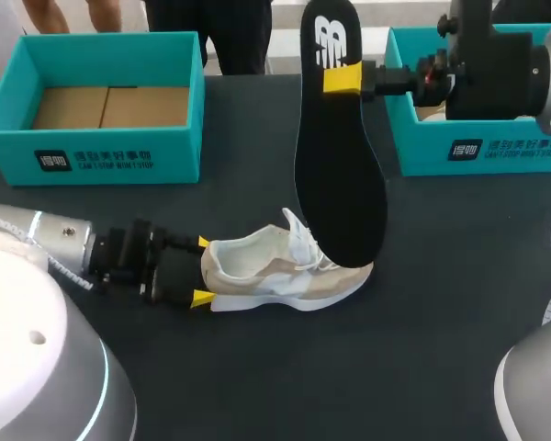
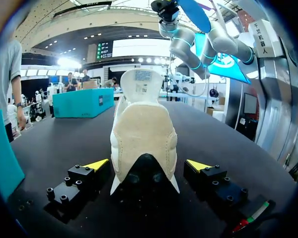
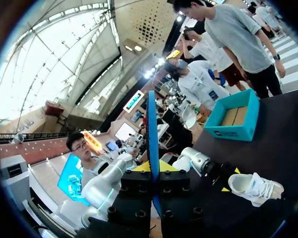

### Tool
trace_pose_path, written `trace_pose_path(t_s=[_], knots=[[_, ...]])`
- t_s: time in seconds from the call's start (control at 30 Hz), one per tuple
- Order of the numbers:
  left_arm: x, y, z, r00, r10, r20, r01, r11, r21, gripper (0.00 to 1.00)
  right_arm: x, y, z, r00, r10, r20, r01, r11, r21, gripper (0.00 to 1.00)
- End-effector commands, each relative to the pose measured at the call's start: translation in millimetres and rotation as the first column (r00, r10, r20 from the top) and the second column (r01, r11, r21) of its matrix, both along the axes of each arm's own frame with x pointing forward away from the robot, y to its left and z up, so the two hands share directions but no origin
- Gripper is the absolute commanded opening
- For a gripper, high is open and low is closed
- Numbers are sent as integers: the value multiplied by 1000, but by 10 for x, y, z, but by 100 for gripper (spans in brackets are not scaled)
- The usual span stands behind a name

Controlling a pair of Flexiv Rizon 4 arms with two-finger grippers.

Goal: Take the shoe out of the shoebox, open the shoe tongue, remove and reinsert the insole, then place the shoe into the shoebox

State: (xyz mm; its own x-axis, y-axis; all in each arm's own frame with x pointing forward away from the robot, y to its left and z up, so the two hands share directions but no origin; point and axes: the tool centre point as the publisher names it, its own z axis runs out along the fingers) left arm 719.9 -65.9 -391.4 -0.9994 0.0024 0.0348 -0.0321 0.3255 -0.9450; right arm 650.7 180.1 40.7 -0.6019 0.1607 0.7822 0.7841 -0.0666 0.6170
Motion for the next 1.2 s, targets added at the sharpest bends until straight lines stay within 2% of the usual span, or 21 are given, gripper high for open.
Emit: trace_pose_path(t_s=[0.03, 0.27, 0.47, 0.67, 0.8, 0.87, 0.9, 1.2], knots=[[-21, 24, 43, 1000, 0, 0, 0, 1000, 9, 100, 2, 23, -5, 1000, -2, -1, 2, 1000, 0, 0], [-24, 29, 45, 1000, -2, -3, 2, 1000, 19, 100, 2, 23, -5, 1000, -2, -1, 2, 1000, 0, 0], [-52, 146, 208, 1000, -17, -4, 17, 984, 178, 100, 2, 23, -5, 1000, -2, -1, 2, 1000, 0, 0], [-38, 200, 362, 1000, 8, -15, -4, 965, 261, 100, 2, 23, -5, 1000, -2, -1, 2, 1000, 0, 0], [-72, 184, 453, 999, -1, -40, 16, 921, 388, 100, 2, 23, -5, 1000, -2, -1, 2, 1000, 0, 0], [-66, 203, 500, 998, 40, -44, -14, 880, 475, 100, 2, 23, -5, 1000, -2, -1, 2, 1000, 0, 0], [-64, 222, 520, 998, 64, -22, -42, 834, 550, 100, 2, 23, -5, 1000, -2, -1, 2, 1000, 0, 0], [-64, 222, 520, 998, 64, -22, -42, 834, 550, 100, 2, 23, -5, 1000, -2, -1, 2, 1000, 0, 0]])
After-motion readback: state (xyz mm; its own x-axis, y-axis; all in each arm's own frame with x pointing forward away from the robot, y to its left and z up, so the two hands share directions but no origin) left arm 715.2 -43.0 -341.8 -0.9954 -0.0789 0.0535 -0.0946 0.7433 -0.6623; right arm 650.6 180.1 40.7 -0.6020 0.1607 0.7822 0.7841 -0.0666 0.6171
